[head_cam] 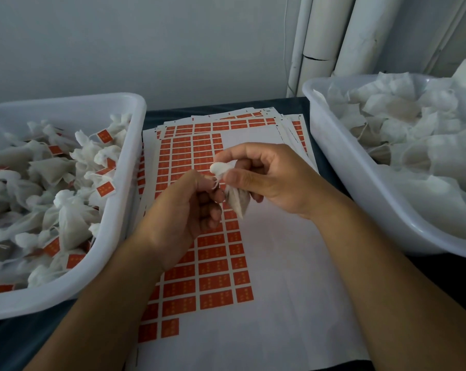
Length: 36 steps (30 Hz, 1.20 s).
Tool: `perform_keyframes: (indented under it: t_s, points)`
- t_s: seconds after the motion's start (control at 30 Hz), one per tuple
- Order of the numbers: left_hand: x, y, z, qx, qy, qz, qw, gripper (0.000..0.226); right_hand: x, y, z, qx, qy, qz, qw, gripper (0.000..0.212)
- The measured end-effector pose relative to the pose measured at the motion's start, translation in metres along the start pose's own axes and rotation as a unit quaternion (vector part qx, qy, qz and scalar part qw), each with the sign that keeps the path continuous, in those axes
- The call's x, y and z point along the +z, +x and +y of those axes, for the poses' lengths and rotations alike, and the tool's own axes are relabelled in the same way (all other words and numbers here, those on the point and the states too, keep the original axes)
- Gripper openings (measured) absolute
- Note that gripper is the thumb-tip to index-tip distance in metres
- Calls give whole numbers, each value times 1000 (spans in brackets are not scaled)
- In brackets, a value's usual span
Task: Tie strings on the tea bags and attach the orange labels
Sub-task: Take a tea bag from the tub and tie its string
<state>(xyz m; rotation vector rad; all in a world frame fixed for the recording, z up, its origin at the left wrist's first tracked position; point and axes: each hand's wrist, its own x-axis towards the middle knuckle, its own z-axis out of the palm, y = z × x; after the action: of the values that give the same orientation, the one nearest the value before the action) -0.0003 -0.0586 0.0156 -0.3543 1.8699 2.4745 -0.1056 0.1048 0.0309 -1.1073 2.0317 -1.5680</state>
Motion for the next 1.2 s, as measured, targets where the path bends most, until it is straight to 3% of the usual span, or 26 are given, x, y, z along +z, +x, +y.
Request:
perform_keyframes:
  t_s: [0.13,0.37,0.5,0.67,0.9,1.07,1.2]
  points:
    - [2,-1,1,-4,18,-31,999,34,-2,1,1,10,0,20,1000,31]
    - [3,-6,4,10,33,-68,997,21,-1,0,-2,11,-1,45,999,33]
    - [4,-3,1,30,87,-3,996,24,-3,0,-1,15,-6,56,998,31]
    - [5,0,-2,74,191,114,972,44,-2,0,-1,10,-18,47,999,25]
    - [15,-3,-1,254,299,108,913,33,3,1,0,-13,-34,33,999,34]
    - [12,-2,-1,258,295,117,912,30,3,1,0,-20,-10,18,1000,45]
    - [12,-4,-3,195,266,122,936,31,4,0,-1,-27,-10,15,999,52]
